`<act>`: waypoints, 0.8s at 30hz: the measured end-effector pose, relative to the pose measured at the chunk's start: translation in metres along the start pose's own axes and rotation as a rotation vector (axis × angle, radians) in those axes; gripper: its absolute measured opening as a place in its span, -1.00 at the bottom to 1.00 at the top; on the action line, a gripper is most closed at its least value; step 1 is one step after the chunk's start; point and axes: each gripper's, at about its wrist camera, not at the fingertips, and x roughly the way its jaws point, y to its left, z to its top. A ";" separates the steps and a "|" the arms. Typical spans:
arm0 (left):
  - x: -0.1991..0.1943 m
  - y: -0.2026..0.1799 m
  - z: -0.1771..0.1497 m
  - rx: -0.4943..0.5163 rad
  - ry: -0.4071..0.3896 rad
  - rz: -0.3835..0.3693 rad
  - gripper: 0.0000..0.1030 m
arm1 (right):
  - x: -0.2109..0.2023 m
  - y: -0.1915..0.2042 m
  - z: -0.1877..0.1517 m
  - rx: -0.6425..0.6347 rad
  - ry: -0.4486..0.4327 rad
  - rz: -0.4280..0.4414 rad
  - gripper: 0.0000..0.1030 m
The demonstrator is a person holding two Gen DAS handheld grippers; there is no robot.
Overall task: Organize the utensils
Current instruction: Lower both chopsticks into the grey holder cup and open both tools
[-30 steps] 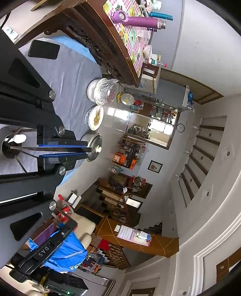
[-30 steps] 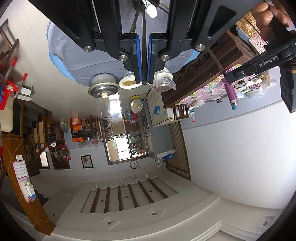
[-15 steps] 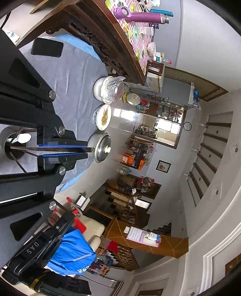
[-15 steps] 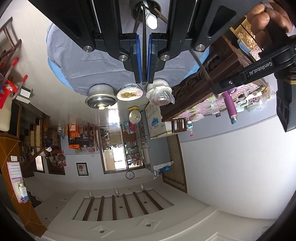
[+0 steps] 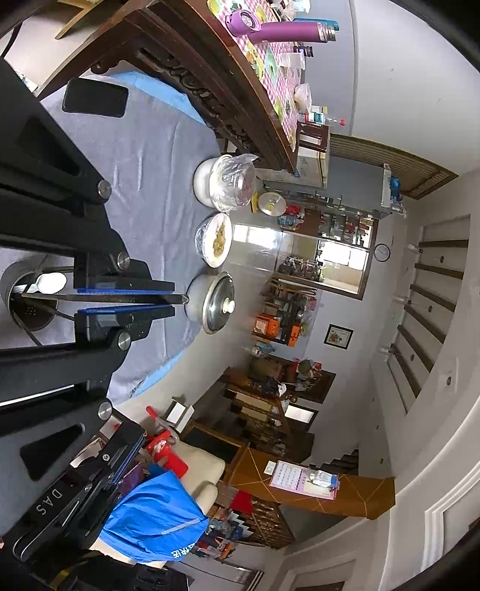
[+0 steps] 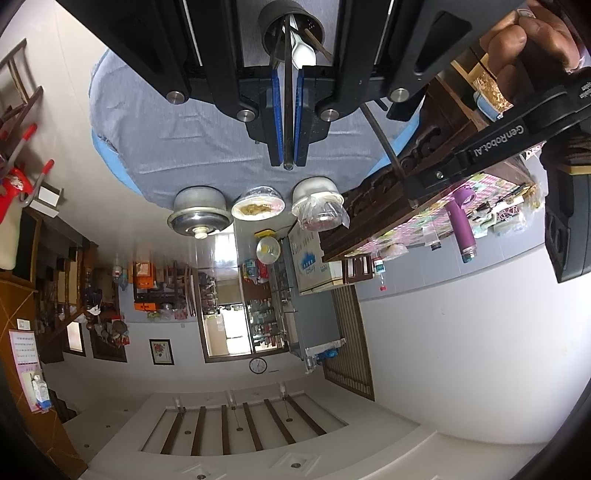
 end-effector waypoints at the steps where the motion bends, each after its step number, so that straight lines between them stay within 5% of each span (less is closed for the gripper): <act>1: 0.002 0.000 -0.001 0.001 0.005 0.002 -0.90 | 0.001 -0.001 -0.001 0.001 0.005 -0.001 -0.87; 24: 0.035 -0.007 -0.026 0.062 0.141 0.069 -0.90 | 0.038 -0.025 -0.018 0.104 0.144 0.019 -0.86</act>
